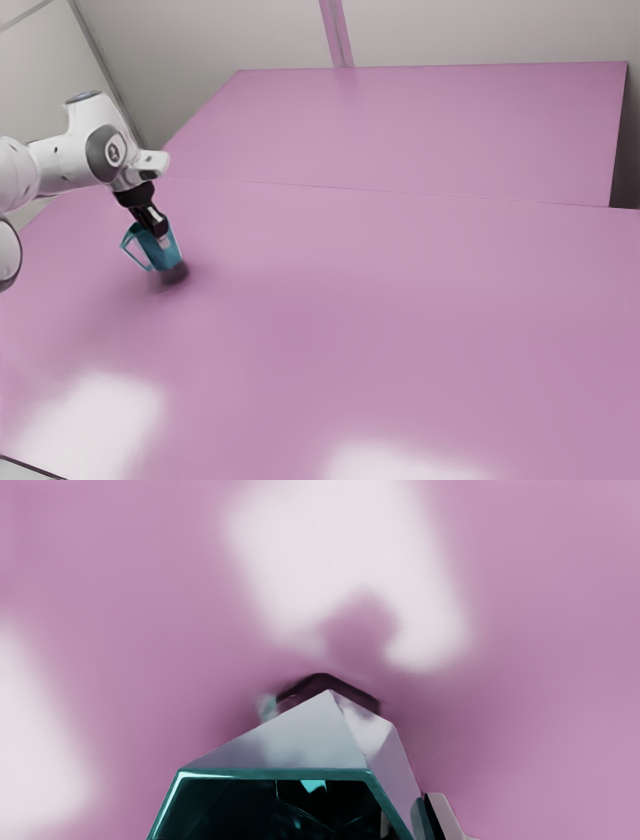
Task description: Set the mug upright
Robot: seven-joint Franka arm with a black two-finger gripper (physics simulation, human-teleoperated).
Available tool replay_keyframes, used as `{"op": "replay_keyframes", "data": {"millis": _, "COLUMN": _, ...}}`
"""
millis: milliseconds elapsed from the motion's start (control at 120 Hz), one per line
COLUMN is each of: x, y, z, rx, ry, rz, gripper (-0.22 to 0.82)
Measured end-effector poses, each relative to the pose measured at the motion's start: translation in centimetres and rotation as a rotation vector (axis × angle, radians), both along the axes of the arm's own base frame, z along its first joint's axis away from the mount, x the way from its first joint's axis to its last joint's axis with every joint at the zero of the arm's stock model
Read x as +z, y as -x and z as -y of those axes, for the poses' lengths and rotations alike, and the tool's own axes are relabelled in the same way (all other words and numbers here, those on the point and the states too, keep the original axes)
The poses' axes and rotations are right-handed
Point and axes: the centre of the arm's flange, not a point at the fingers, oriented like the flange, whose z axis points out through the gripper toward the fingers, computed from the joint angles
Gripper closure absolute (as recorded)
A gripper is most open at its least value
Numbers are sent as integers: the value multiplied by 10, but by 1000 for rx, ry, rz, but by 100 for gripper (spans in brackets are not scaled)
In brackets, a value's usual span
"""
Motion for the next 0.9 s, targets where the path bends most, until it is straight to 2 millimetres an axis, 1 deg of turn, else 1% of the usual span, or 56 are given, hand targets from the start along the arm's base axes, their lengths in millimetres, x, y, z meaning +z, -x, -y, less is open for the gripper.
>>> {"op": "replay_keyframes", "data": {"millis": 92, "x": 4, "y": -7, "z": -3, "rx": 20, "ry": -67, "rz": 54, "gripper": 77}}
{"op": "replay_keyframes", "data": {"millis": 225, "x": -3, "y": -8, "z": -3, "rx": 60, "ry": -110, "rz": 92, "gripper": 78}}
{"op": "replay_keyframes", "data": {"millis": 492, "x": -21, "y": -5, "z": -2, "rx": 150, "ry": -120, "rz": 106, "gripper": 78}}
{"op": "replay_keyframes", "data": {"millis": 600, "x": -23, "y": -6, "z": -2, "rx": 183, "ry": -120, "rz": 110, "gripper": 78}}
{"op": "replay_keyframes", "data": {"millis": 617, "x": -23, "y": -6, "z": -2, "rx": 187, "ry": -119, "rz": 110, "gripper": 75}}
{"op": "replay_keyframes", "data": {"millis": 750, "x": -24, "y": -6, "z": -2, "rx": 218, "ry": -112, "rz": 110, "gripper": 45}}
{"op": "replay_keyframes", "data": {"millis": 825, "x": -23, "y": -5, "z": -2, "rx": 233, "ry": -110, "rz": 110, "gripper": 33}}
{"op": "replay_keyframes", "data": {"millis": 867, "x": -19, "y": -5, "z": -2, "rx": 242, "ry": -111, "rz": 115, "gripper": 27}}
{"op": "replay_keyframes", "data": {"millis": 900, "x": -7, "y": -6, "z": -2, "rx": 249, "ry": -115, "rz": 126, "gripper": 24}}
